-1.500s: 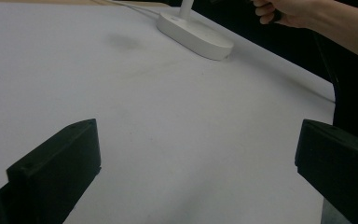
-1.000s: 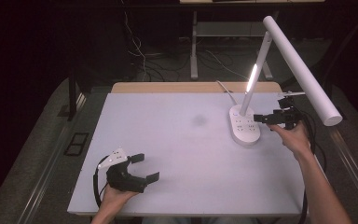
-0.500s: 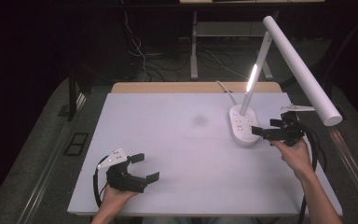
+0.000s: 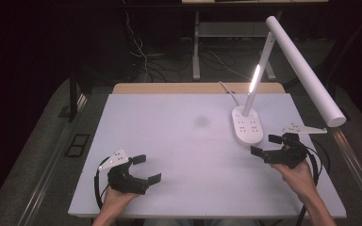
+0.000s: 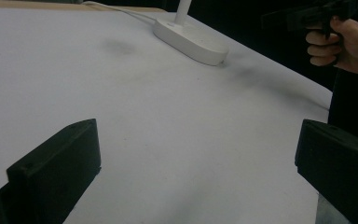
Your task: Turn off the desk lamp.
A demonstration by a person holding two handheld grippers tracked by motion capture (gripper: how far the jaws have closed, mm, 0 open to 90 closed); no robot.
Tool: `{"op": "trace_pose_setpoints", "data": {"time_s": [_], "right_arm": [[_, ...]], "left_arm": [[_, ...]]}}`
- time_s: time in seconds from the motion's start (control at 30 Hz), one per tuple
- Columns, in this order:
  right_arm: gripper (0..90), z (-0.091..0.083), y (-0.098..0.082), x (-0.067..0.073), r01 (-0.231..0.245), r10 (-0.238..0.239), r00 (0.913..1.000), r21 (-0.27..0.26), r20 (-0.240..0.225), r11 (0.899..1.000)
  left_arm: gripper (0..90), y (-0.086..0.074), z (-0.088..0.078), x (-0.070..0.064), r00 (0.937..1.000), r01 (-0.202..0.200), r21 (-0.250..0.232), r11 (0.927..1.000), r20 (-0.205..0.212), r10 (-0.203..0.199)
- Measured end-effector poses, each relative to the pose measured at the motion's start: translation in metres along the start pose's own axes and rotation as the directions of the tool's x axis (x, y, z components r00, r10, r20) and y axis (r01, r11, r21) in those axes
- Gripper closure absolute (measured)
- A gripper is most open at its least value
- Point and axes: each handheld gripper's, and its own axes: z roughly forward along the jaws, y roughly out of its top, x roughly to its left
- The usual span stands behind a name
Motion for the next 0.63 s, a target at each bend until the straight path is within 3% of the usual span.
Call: {"op": "trace_pose_setpoints", "data": {"time_s": [0.4, 0.47, 0.63], "right_arm": [[0.7, -0.012, -0.034, 0.024, 0.009, -0.009, 0.9997, -0.019, -0.022, 1.000], [0.7, -0.013, -0.040, 0.026, -0.008, 0.007, 0.9995, -0.022, -0.032, 1.000], [0.7, -0.014, -0.056, 0.028, 0.006, -0.007, 0.9996, -0.020, -0.028, 1.000]], "left_arm": [[0.0, 0.000, 0.000, 0.000, 1.0000, -0.004, 0.002, 1.0000, -0.001, 0.004], [0.0, 0.000, 0.000, 0.000, 1.0000, -0.004, 0.004, 1.0000, -0.001, 0.004], [0.0, 0.000, 0.001, 0.001, 1.0000, -0.002, 0.004, 1.0000, -0.003, 0.002]]}}
